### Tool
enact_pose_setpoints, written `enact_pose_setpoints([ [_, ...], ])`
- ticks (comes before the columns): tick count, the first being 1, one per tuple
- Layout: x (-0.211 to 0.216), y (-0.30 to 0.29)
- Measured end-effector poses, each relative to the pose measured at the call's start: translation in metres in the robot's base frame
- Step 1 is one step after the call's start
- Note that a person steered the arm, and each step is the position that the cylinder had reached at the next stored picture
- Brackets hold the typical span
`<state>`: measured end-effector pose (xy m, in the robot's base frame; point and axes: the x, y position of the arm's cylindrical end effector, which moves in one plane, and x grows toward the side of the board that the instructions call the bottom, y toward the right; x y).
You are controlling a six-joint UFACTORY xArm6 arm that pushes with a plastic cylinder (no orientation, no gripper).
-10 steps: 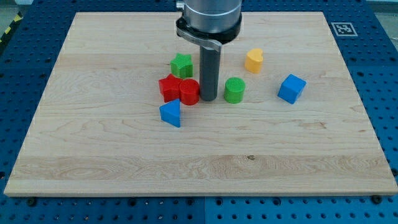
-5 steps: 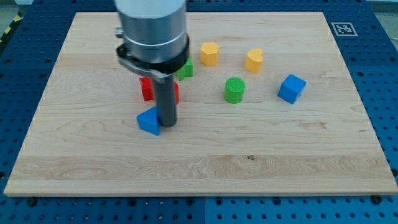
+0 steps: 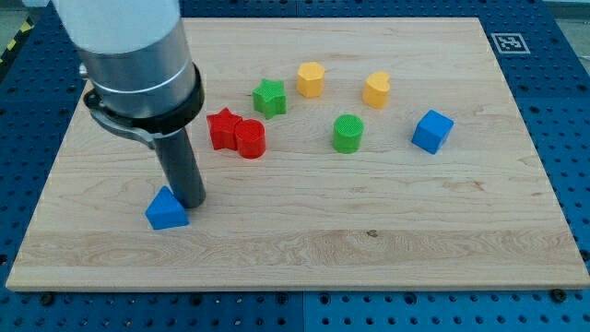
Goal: Push blue triangle to the bottom left
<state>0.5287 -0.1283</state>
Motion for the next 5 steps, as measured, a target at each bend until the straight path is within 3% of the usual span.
enact_pose_setpoints([
  [5,0.025,-0.030],
])
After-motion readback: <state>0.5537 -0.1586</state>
